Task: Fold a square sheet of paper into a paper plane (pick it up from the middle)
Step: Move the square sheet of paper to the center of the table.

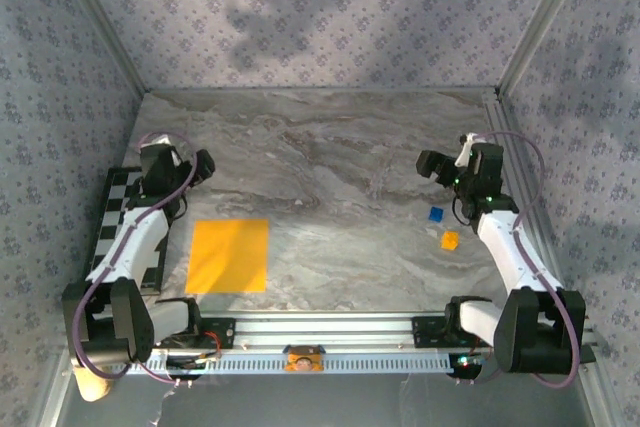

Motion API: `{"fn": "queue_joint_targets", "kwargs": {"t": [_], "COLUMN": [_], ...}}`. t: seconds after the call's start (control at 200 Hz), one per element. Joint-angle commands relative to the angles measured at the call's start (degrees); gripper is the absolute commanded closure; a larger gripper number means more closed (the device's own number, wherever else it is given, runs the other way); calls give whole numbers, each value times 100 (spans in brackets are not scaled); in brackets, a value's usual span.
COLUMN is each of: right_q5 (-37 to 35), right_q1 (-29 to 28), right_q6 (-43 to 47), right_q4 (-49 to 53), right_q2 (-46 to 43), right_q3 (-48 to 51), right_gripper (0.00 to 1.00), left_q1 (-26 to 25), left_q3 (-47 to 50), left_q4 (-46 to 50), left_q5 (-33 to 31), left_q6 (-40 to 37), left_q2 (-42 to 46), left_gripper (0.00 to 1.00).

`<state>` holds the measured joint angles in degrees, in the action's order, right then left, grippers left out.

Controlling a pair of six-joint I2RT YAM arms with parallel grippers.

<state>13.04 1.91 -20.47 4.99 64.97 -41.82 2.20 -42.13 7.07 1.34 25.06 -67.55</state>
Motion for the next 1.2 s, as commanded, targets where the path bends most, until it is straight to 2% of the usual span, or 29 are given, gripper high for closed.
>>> {"fn": "queue_joint_targets", "kwargs": {"t": [0.0,0.085,0.215,0.375,0.46,0.58,0.8,1.194], "right_q5": [1120,937,354,-64,93,224,286,299], "right_q1": [-267,-848,-1741,-2441,-2529,-2573,-2607,-2770], "right_q6": [-1038,-1187,-1322,-1742,-1947,-2204,-2098,-2160], "right_q4": [816,888,1027,849,674,396,482,491], "right_q2": [116,212,368,619,767,890,1116,1352], "right_q3": [-180,-228,-339,-370,-424,-491,-755,-646], "right_gripper": [0,0,0,0,0,0,0,0], "left_q1": [-47,-271,-853,-1452,-1653,-1721,-1758,-2063], "left_q3": [68,126,160,513,637,822,814,437], "left_q4": [1127,1580,2487,2568,2603,2408,2158,1610], "left_q5": [1651,1685,999,958,816,989,1175,1388], "left_q6": [515,629,935,1246,1347,1459,1467,1745], "left_q2": [-53,-138,-135,-60,-66,-87,-317,-1286], "left_gripper": [0,0,0,0,0,0,0,0]}}
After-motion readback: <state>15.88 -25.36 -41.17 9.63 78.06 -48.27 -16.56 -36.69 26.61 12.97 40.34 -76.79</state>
